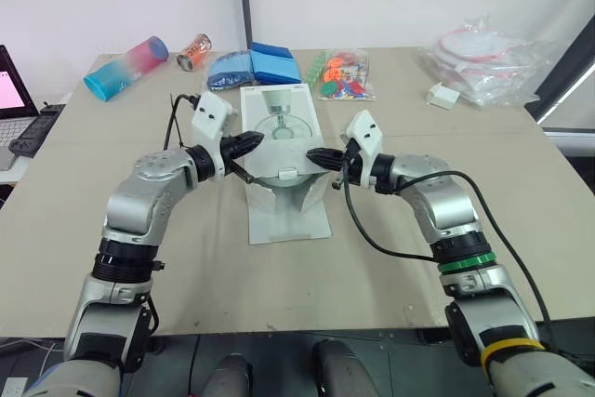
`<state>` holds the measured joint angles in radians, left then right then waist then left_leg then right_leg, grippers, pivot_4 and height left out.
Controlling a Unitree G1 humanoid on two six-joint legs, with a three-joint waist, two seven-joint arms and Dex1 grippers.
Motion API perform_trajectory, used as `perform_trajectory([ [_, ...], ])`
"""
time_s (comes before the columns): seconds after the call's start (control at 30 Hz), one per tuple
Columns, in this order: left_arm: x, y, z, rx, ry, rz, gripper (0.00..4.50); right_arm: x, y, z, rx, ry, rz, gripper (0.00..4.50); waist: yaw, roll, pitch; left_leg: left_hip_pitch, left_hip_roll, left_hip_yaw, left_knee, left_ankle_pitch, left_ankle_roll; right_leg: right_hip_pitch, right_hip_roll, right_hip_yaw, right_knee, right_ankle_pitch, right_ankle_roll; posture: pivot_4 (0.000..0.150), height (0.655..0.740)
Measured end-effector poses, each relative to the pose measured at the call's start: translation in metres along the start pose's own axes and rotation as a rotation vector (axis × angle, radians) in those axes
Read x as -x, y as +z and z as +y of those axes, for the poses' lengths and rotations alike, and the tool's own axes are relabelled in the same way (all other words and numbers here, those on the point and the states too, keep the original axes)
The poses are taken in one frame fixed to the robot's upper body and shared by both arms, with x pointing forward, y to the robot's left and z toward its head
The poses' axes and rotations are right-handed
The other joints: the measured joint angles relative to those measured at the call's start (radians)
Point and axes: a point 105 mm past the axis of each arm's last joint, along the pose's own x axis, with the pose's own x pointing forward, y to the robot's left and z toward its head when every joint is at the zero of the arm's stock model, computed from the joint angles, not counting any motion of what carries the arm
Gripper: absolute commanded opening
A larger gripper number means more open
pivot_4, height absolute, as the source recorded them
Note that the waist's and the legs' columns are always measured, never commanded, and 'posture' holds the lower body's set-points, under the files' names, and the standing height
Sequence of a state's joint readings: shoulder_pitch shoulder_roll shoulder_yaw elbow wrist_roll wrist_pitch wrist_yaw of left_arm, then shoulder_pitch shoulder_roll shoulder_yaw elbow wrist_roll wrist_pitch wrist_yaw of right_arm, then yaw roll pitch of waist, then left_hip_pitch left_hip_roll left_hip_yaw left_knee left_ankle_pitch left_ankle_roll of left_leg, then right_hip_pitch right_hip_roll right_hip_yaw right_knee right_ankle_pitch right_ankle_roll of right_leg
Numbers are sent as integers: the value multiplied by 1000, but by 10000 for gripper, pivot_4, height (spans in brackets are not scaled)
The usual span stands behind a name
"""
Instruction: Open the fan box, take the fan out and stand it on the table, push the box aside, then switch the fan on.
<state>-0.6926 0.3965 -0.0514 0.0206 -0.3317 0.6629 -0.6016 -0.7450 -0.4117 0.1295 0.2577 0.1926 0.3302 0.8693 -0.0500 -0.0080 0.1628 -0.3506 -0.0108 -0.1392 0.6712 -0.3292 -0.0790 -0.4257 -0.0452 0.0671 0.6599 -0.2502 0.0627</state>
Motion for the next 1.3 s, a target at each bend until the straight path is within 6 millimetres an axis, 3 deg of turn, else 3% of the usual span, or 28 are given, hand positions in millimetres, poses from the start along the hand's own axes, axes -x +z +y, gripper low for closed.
perform_trajectory([
  [0.43,-3,-13,-2,-45,-14,83,0,4,2,-1,18,5,5,367,0,0,0,0,0,0,0,0,0,0,0,0,1,0,0,1500,7400],
  [0.63,-3,-14,-2,-52,-16,90,0,7,24,23,106,158,-4,367,0,0,0,0,0,0,1,0,0,0,-1,-1,1,0,0,1500,7400],
  [0.87,-3,-14,-2,-56,-14,94,0,1,7,45,171,232,95,367,1,0,-1,0,-1,0,1,0,0,0,-2,-3,2,0,0,1500,7400],
  [1.3,-2,-14,-2,-64,-14,96,0,20,-6,40,227,218,227,367,2,0,-1,1,-2,-1,1,0,0,0,-5,-8,2,0,0,1500,7400],
])
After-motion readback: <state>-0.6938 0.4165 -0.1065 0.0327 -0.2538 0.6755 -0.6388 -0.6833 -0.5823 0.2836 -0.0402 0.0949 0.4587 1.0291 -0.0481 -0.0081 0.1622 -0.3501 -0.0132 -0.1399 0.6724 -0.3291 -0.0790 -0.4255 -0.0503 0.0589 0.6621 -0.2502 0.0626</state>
